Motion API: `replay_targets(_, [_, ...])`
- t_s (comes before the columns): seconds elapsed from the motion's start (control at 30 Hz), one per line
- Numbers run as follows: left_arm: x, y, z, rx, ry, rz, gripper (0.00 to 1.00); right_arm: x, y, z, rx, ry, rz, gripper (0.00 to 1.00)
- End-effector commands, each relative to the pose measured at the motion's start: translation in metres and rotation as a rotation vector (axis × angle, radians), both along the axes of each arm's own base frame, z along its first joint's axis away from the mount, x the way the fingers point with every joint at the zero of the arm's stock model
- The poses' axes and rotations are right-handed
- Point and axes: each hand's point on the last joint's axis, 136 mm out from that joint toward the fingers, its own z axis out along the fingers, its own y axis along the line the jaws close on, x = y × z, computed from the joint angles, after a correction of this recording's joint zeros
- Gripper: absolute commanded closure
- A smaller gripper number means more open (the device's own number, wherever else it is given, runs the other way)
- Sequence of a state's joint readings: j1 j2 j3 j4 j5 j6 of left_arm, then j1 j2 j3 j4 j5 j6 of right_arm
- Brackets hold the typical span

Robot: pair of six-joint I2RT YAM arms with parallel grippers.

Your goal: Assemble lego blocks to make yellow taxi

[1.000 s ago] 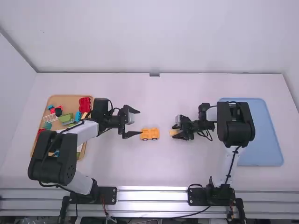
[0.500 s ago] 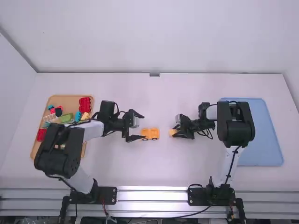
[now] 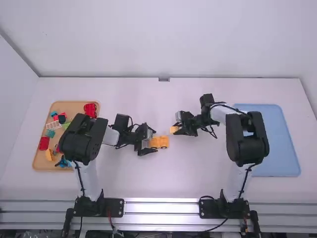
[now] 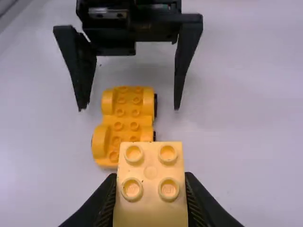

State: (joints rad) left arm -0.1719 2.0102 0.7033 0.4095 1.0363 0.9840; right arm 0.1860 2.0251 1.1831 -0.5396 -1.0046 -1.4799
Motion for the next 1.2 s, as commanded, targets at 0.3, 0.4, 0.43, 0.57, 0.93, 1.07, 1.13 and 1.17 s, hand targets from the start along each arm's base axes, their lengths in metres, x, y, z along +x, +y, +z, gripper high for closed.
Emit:
replay_targets(0.3, [0.001, -0.01, -0.018, 0.019, 0.03, 0.008, 0.19, -0.015, 0.031, -0.038, -0.118, 0.055, -0.068, 0.8])
replay_targets(0.4, [0.002, -0.01, -0.018, 0.018, 0.025, 0.009, 0.4, -0.019, 0.031, -0.036, -0.083, 0.073, -0.061, 0.79])
replay_targets(0.43, [0.002, -0.01, -0.017, 0.018, 0.025, 0.008, 0.43, -0.02, 0.032, -0.035, -0.074, 0.078, -0.058, 0.78])
replay_targets(0.57, [0.006, -0.011, -0.015, 0.016, 0.022, 0.007, 0.52, -0.025, 0.033, -0.035, -0.058, 0.085, -0.047, 0.78])
replay_targets(0.93, [0.012, -0.012, -0.013, 0.024, 0.05, 0.009, 0.59, -0.027, 0.032, -0.038, -0.057, 0.085, -0.054, 0.78])
replay_targets(1.07, [0.012, -0.013, -0.013, 0.024, 0.051, 0.007, 0.59, -0.02, 0.034, -0.038, -0.061, 0.107, -0.103, 0.78])
replay_targets(1.13, [0.012, -0.012, -0.015, 0.035, 0.054, 0.014, 0.59, -0.013, 0.031, -0.043, -0.094, 0.108, -0.141, 0.78])
replay_targets(1.17, [0.012, -0.011, -0.016, 0.043, 0.054, 0.019, 0.59, -0.013, 0.03, -0.044, -0.101, 0.108, -0.145, 0.78])
